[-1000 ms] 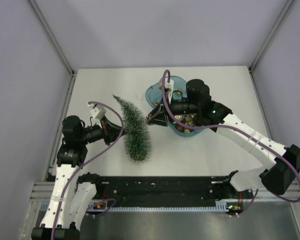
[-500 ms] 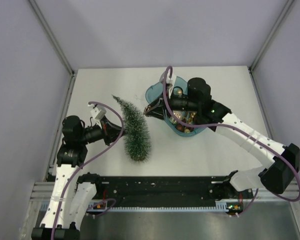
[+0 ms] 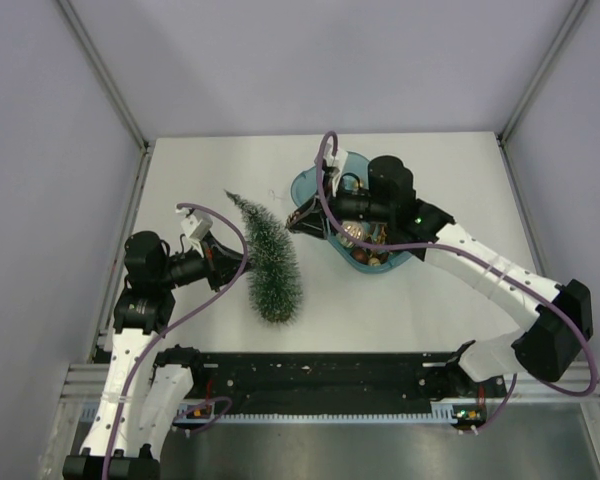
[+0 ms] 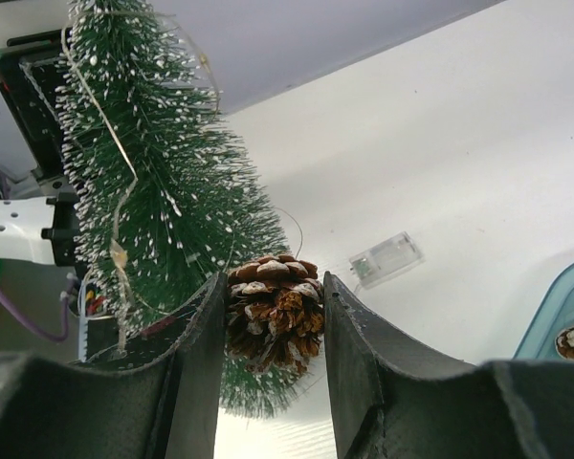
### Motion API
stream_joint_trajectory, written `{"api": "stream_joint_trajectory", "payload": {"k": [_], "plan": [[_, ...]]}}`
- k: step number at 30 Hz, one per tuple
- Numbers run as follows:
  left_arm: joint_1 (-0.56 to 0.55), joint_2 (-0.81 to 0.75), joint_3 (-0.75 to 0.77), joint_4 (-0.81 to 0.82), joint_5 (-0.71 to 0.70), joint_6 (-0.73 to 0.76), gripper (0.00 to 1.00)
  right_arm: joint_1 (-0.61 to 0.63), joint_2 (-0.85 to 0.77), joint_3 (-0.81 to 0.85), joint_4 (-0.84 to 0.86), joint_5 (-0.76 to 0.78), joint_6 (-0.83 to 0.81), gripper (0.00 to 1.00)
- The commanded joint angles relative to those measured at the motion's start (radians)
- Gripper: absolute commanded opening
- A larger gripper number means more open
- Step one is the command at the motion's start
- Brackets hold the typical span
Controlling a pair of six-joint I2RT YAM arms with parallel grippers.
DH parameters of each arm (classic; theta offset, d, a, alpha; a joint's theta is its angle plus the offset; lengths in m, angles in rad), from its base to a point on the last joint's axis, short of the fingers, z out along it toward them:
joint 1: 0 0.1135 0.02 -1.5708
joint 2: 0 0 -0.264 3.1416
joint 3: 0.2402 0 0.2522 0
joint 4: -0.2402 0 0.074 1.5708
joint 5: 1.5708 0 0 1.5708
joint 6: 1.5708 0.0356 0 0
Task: Decorate the small christmas tree
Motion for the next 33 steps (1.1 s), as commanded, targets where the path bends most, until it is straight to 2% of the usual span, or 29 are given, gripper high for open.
{"api": "stream_joint_trajectory", "payload": {"k": [1,24,27,33], "plan": [[0.003,-0.017,0.000,0.067,0.017,-0.008,0.00,-0.005,-0.040,-0.027,0.040,-0.039,0.011,0.00],[0.003,-0.015,-0.017,0.115,-0.007,-0.077,0.00,0.022,-0.120,-0.132,0.053,-0.091,0.050,0.00],[0.003,-0.015,-0.020,0.115,-0.007,-0.079,0.00,0.025,-0.127,-0.156,0.083,-0.088,0.061,0.02],[0.003,-0.017,-0.023,0.119,-0.009,-0.082,0.00,0.025,-0.126,-0.181,0.109,-0.060,0.067,0.14]]}}
